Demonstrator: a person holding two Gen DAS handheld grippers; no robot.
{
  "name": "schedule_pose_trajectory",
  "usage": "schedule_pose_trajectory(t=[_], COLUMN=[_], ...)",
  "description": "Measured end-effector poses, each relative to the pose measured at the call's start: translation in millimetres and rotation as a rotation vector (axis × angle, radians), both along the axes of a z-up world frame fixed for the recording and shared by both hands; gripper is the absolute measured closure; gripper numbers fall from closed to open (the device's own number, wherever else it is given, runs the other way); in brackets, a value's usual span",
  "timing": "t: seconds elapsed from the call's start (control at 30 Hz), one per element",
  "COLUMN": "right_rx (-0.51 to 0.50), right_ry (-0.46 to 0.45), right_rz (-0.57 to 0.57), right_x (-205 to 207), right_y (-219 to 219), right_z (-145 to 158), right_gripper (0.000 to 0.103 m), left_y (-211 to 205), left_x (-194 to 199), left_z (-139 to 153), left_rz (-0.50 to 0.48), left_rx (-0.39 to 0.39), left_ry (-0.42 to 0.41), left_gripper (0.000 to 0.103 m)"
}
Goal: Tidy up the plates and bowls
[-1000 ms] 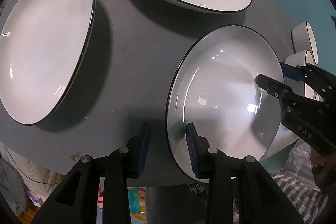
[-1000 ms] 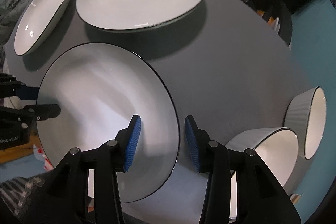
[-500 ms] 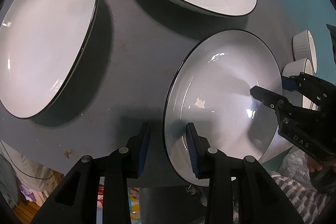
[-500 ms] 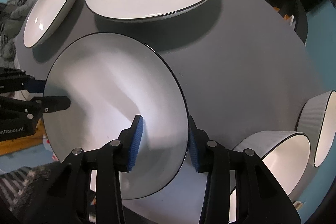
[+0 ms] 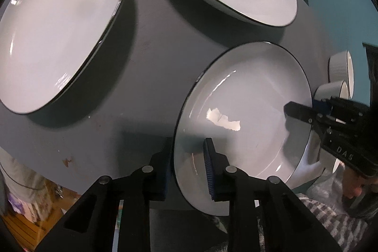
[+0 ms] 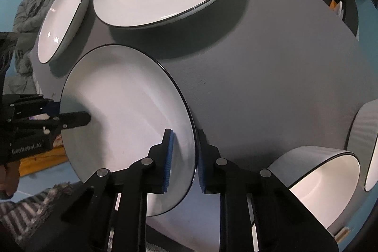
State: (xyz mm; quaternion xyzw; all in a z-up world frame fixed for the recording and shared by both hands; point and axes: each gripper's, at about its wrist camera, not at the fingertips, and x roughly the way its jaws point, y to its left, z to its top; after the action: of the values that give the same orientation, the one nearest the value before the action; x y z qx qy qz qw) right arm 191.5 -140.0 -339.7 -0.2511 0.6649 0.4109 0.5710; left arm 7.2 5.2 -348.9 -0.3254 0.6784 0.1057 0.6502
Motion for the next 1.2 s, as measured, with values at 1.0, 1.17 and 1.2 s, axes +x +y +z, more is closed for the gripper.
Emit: schedule_pose_trajectory(t=[1.0, 1.17, 1.2], right_rx=[-0.024, -0.034, -0.036], right_ry=[0.028, 0.035, 0.038], right_rz=[-0.018, -0.043, -0.049], right_x=[-26.3, -20.8, -20.4], right_y=[-3.8, -11.1, -12.0], right_z=[23.7, 24.7, 23.4], right_gripper=[0.086, 0.086, 0.086], left_y=[-4.3, -4.7, -4.0], left_x=[-6.0, -1.6, -0.7], left_z=[12.8, 14.3, 14.8], left_rz=[0.060, 0.026, 0.024], left_rx=[0.034, 0.032, 0.026], left_ry=[0.026, 0.036, 0.040], left_gripper=[0.080, 0.080, 0.080])
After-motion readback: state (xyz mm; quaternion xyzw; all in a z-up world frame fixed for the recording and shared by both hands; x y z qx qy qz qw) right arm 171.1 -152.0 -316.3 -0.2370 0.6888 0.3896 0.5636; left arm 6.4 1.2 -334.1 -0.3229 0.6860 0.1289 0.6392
